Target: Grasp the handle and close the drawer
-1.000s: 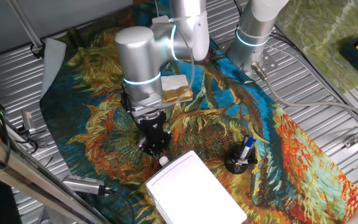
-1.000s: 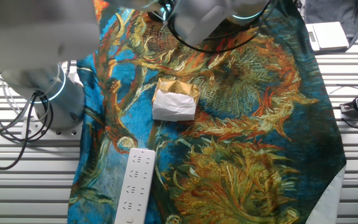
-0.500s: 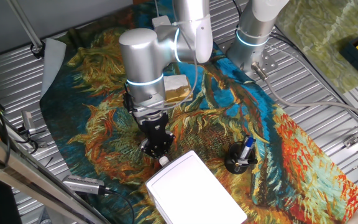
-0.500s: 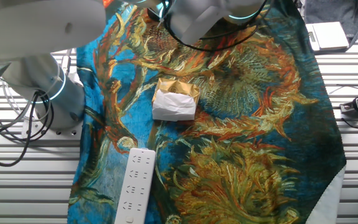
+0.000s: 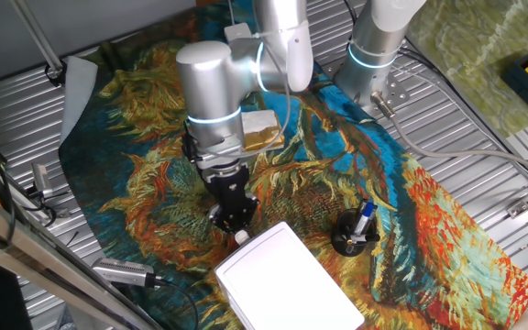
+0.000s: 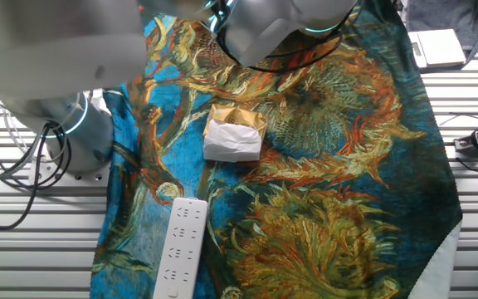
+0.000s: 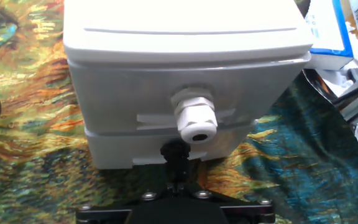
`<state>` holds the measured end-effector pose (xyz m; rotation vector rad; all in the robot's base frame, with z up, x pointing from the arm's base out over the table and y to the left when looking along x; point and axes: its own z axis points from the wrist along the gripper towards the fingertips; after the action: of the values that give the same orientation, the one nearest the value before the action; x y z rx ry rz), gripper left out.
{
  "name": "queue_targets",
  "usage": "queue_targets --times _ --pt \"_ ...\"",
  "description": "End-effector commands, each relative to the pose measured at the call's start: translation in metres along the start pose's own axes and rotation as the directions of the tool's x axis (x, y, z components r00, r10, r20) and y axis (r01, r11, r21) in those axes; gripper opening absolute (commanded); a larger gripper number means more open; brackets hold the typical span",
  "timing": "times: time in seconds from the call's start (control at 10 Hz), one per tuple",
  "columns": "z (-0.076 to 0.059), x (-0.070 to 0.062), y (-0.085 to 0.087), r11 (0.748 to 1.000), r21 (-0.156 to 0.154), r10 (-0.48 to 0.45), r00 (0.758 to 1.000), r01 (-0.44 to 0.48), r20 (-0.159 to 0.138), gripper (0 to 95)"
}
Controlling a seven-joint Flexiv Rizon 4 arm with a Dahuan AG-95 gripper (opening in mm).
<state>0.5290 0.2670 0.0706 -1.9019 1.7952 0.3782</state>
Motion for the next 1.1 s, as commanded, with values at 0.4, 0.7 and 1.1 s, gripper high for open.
queue_targets --times 0.4,0.7,1.1 --pt "0.002 -0.002 0.000 1.000 0.012 0.000 1.000 0.000 0.008 0.0" --pt "-0.011 0.002 -0.004 0.998 0.034 -0.053 0.989 0.058 -0.137 0.0" --pt "-0.081 0.012 -0.016 0.997 0.058 -0.037 0.944 0.059 -0.327 0.0"
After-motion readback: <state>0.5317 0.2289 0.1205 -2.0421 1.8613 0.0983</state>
